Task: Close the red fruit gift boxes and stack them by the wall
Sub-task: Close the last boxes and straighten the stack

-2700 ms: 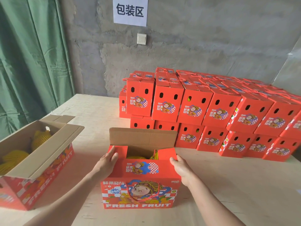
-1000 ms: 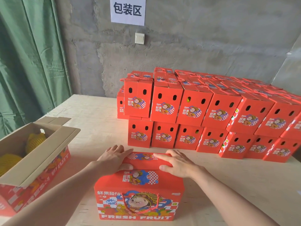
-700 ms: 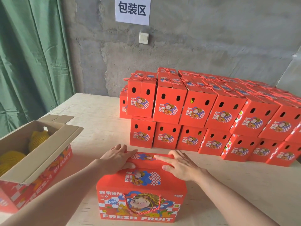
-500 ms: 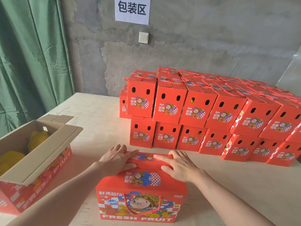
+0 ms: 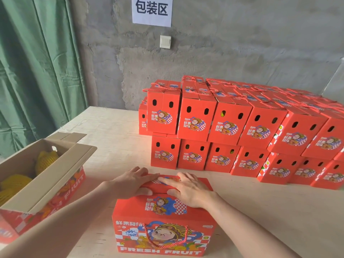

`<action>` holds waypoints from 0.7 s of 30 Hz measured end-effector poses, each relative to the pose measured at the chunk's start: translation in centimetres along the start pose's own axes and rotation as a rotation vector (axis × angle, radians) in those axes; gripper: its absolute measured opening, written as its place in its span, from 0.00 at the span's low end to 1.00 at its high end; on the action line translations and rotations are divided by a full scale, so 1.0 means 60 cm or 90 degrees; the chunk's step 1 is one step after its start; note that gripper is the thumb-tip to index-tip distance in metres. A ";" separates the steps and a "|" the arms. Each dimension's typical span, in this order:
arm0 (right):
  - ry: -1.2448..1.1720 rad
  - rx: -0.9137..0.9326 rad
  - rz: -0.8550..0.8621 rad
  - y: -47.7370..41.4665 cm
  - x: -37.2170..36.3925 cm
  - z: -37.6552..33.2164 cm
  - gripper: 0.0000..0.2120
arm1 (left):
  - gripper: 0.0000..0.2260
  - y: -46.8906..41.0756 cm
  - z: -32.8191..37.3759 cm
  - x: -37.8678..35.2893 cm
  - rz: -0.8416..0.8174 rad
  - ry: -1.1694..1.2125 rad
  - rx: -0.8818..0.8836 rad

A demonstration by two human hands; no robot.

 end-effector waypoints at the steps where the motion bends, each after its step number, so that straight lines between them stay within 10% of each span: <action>1: 0.000 0.002 0.000 0.000 -0.001 0.000 0.21 | 0.36 0.006 -0.009 -0.002 -0.014 0.013 -0.015; 21: -0.034 0.014 0.042 0.003 0.000 0.001 0.21 | 0.28 0.026 -0.030 -0.024 -0.044 0.093 -0.016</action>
Point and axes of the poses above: each hand's wrist, its own y-axis away from the middle knuckle, its own x-axis out of the back of the hand, z = x × y, the point moved 8 cm from there along -y, towards the middle knuckle, and after that the axes turned 3 degrees about -y, right-handed, at the moved point
